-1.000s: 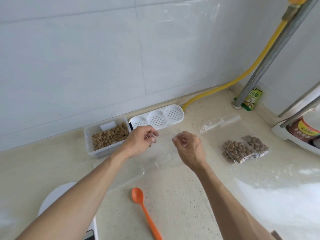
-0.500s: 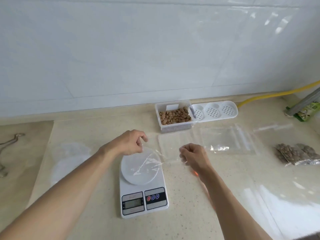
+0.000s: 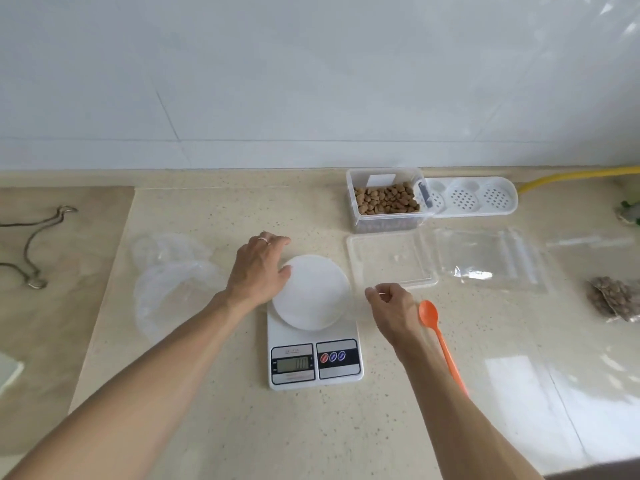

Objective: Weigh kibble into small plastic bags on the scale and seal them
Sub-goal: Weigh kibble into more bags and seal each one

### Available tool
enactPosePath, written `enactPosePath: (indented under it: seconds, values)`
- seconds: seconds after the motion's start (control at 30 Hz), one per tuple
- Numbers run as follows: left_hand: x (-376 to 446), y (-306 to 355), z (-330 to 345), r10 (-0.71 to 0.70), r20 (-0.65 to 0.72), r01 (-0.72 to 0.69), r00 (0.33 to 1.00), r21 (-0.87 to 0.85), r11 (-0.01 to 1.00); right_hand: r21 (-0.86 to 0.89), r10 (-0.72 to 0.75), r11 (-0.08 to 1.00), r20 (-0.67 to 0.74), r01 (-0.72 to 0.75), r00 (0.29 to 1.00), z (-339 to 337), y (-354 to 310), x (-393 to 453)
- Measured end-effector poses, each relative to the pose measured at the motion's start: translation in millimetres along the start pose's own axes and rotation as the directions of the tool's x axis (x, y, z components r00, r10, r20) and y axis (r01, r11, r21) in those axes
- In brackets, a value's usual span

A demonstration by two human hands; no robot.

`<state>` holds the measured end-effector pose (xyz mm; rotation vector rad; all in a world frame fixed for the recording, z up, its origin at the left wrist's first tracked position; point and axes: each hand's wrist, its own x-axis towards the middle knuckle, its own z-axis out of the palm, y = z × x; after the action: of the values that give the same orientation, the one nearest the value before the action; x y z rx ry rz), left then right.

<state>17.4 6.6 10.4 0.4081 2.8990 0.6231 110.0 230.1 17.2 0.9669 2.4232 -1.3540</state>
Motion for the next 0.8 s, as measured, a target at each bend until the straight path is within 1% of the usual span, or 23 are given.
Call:
enactPosePath:
  seconds: [0.13,0.2,0.27,0.33,0.4,0.47,0.53,0.63,0.7,0.8]
  values:
    - [-27,10,8,-0.03,-0.052,0.027,0.998,-0.052,0.998,-0.124,-0.108,0.988,-0.088,0.097,0.99,-11,18,-14]
    - [-47,14,11,-0.029,-0.1,0.023,0.995,-0.064,0.998,-0.148,-0.195,0.973,-0.113,0.178,0.974,-9,28,-25]
    - [-69,18,16,-0.034,-0.161,0.022,0.986,-0.075,0.997,-0.187,-0.311,0.94,-0.126,0.285,0.942,-5,36,-37]
    - [-94,19,25,-0.036,-0.229,0.021,0.973,-0.066,0.998,-0.248,-0.417,0.891,-0.112,0.381,0.902,1,46,-51]
    - [-121,19,38,-0.032,-0.285,0.019,0.958,-0.047,0.999,-0.329,-0.483,0.837,-0.066,0.437,0.873,10,58,-63]
    - [-146,17,53,-0.034,-0.287,0.027,0.957,-0.028,0.999,-0.405,-0.533,0.774,-0.002,0.486,0.846,19,73,-74]
    - [-165,13,68,-0.052,-0.227,0.051,0.972,-0.014,0.999,-0.463,-0.528,0.73,0.085,0.502,0.845,25,86,-84]
    - [-175,5,84,-0.076,-0.098,0.078,0.992,0.018,0.997,-0.567,-0.475,0.652,0.213,0.504,0.854,30,98,-93]
    - [-175,3,89,-0.076,-0.07,0.078,0.995,0.025,0.997,-0.617,-0.457,0.601,0.257,0.508,0.852,31,101,-96]
    - [-175,3,91,-0.08,-0.075,0.079,0.994,-0.013,0.997,-0.667,-0.442,0.551,0.277,0.502,0.853,33,101,-98]
